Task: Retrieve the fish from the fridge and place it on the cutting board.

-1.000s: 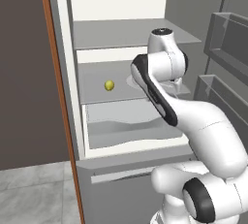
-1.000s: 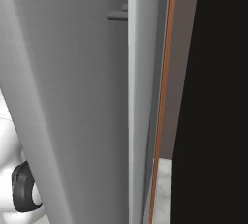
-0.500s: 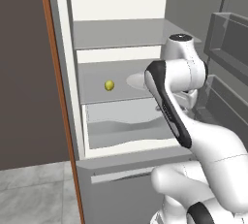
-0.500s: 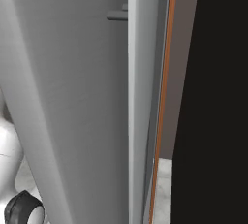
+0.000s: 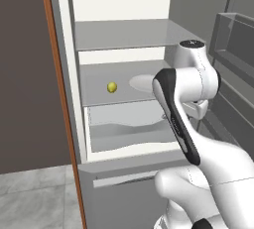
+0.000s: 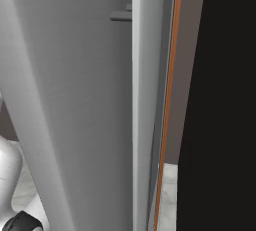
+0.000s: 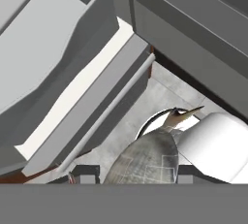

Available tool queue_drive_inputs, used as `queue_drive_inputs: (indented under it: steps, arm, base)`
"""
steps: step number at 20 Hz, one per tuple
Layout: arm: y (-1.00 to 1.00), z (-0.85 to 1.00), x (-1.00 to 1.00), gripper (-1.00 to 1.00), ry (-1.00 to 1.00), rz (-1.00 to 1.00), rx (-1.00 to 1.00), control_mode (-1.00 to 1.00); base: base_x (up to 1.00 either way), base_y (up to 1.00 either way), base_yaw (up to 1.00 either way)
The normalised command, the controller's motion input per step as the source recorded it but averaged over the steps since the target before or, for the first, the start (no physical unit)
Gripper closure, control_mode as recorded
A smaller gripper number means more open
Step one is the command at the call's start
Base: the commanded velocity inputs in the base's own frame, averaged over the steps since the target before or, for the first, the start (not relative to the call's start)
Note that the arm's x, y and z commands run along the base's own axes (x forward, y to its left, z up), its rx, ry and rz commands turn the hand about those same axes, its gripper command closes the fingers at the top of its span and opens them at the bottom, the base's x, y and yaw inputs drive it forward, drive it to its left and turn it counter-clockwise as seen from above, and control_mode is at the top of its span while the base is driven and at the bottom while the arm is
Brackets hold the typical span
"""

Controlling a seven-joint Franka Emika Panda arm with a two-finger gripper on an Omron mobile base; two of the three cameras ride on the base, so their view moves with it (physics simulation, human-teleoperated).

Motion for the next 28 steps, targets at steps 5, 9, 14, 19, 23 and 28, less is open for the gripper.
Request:
queue_drive_inputs:
  steps: [5, 9, 14, 19, 23, 28]
  arm:
    - [0.00, 0.00, 0.00, 1.00, 0.00, 0.00, 0.00, -1.00]
    - [0.00, 0.00, -0.02, 1.00, 0.00, 0.00, 0.00, 1.00]
    - [0.00, 0.00, 0.00, 1.00, 0.00, 0.00, 0.00, 1.00]
    - [0.00, 0.00, 0.00, 1.00, 0.00, 0.00, 0.00, 1.00]
    - [0.00, 0.00, 0.00, 1.00, 0.00, 0.00, 0.00, 1.00]
    - [0.00, 0.00, 0.00, 1.00, 0.00, 0.00, 0.00, 1.00]
  base:
    - [0.00, 0.00, 0.00]
    - [-0.05, 0.00, 0.00]
    - [-0.34, 0.24, -0.04]
    - [-0.31, 0.48, -0.05]
    - [-0.25, 0.56, -0.04]
    - [-0.24, 0.63, -0.01]
